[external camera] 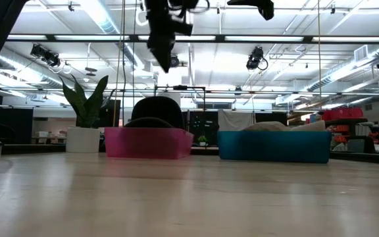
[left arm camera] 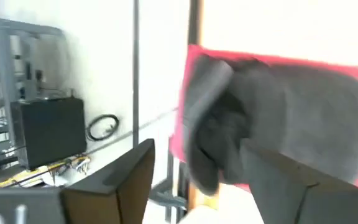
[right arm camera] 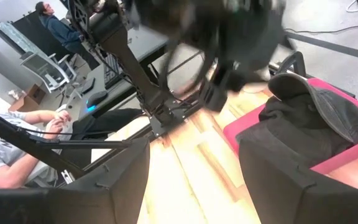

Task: Pick & Place hat
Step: Return to Home Position

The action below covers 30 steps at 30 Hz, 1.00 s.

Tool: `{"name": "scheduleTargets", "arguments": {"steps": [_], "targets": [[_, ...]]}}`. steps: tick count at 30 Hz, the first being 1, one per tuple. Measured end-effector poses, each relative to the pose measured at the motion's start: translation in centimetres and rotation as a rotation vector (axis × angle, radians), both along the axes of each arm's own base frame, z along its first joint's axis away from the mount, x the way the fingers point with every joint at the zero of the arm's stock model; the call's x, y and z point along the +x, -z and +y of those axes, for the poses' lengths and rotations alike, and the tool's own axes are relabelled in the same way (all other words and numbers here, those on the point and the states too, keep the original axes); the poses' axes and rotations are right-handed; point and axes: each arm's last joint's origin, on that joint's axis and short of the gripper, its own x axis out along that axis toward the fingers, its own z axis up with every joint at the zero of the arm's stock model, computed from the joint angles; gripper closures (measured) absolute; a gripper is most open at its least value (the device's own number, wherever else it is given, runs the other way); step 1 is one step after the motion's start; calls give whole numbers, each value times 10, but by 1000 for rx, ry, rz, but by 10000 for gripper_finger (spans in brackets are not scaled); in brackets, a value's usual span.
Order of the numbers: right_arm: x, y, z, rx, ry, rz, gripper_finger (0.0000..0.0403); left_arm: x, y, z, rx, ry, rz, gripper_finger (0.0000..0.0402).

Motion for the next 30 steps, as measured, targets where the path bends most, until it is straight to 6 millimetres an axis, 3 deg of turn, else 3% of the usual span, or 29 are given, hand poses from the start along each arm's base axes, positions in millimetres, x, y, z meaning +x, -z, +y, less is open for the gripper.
{"name": "scheduleTargets", "arguments": {"steps": [5,11,12,19,24,26,30], "targets": [[0,0,0,0,0,0,154,-9,-29,19,5,-65,-125,229],[-1,2,1,13,-7,19,154,-27,-41,34,-145,-119,-185,377],[-1,3,1,15,-7,29,154,-28,-43,35,-188,-123,-212,387],[-3,8,1,20,-8,90,154,-35,-71,11,-311,-67,-444,398],[-5,13,1,12,-14,144,155,-33,-95,-21,-366,36,-797,400],[-6,16,2,9,-18,177,158,-29,-91,-37,-390,79,-884,400],[-10,23,4,10,-32,261,168,-27,-56,-65,-436,146,-909,399]]}}
